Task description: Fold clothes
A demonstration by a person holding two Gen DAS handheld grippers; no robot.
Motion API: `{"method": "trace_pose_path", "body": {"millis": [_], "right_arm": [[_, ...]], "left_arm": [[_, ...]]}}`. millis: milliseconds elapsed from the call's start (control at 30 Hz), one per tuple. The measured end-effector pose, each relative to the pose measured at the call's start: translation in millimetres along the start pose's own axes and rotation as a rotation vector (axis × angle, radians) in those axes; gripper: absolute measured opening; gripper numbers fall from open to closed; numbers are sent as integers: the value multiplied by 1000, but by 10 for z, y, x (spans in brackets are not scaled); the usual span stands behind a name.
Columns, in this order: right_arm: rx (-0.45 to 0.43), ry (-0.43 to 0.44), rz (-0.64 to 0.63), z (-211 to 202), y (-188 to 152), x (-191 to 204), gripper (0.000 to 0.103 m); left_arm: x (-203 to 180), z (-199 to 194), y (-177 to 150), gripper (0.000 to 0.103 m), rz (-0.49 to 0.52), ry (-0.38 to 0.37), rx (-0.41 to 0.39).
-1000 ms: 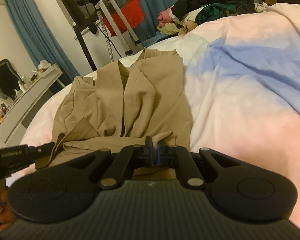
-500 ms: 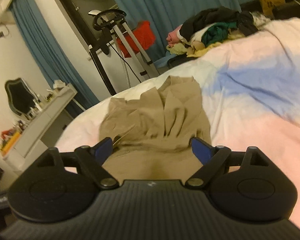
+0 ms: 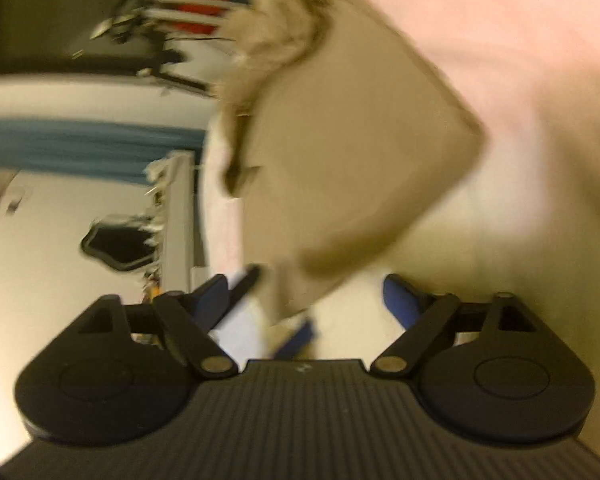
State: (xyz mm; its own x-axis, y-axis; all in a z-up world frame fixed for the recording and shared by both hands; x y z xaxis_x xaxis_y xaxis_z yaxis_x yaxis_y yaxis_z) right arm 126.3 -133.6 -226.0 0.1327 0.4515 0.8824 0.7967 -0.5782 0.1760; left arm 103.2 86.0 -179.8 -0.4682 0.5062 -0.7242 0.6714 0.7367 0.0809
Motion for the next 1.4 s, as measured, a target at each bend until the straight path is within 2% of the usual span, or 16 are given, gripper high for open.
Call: {"method": "trace_pose_path", "body": {"millis": [33, 67, 133, 233, 267, 333, 367, 400, 467, 567, 767, 867, 1033, 1200, 1267, 1400], "right_arm": [[-19, -13, 23, 8, 31, -67, 63], [-37, -25, 46, 16, 63, -135, 57], [-84, -25, 89, -4, 134, -197, 55], [-180, -39, 71, -114, 255, -165, 55], [-210, -59, 53, -157, 296, -163, 56], [-239, -80, 41, -198, 351, -183, 51], [-244, -86, 42, -205, 371, -199, 35], [-249, -93, 36, -210, 389, -208, 26], [-260, -94, -10, -242, 449, -160, 15], [-300, -53, -77, -376, 485, 19, 13], [-350, 33, -155, -762, 416, 436, 12], [-372, 83, -187, -1035, 198, 524, 12], [-407, 190, -140, -1529, -341, 387, 12], [-454, 187, -121, -1911, -643, 288, 12], [-459, 161, -146, -1934, -547, 364, 13], [-410, 103, -155, -1709, -98, 615, 13]], "left_arm": [[28, -5, 59, 55, -26, -2, -29], [57, -11, 119, 50, -51, -4, -57], [107, -15, 200, 30, -89, -14, -80], [37, -62, 238, 13, -53, -44, -107], [-10, -89, 241, 11, -29, -55, -119], [-111, -157, 237, 9, 12, -86, -143], [-163, -194, 233, 9, 31, -103, -156], [-214, -231, 229, 8, 51, -120, -168], [-294, -276, 190, 7, 81, -140, -188], [-351, -422, 146, 6, 107, -149, -204], [-457, -1023, -49, 6, 139, -275, -237], [-374, -1316, -317, 6, 153, -306, -256], [-175, -1797, -812, 6, 163, -341, -268], [-133, -2023, -1152, 6, 163, -337, -265], [-192, -1956, -1100, 6, 147, -331, -255], [-540, -1756, -784, 7, 145, -285, -282]]}}
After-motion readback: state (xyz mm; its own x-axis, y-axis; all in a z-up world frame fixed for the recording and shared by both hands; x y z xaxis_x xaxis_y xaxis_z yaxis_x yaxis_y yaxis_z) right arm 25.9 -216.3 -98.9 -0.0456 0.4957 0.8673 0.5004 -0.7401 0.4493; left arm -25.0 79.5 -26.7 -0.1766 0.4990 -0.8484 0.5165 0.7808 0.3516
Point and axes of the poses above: each gripper's, at about its wrist camera, not at the fingertips, and z roughly the way its jaws point, x to its left, y to its top, the point moved 9 cm from there along z, roughly the way its jaws point, and after that the axes turned 9 degrees about -z, right-handed, at the moved point
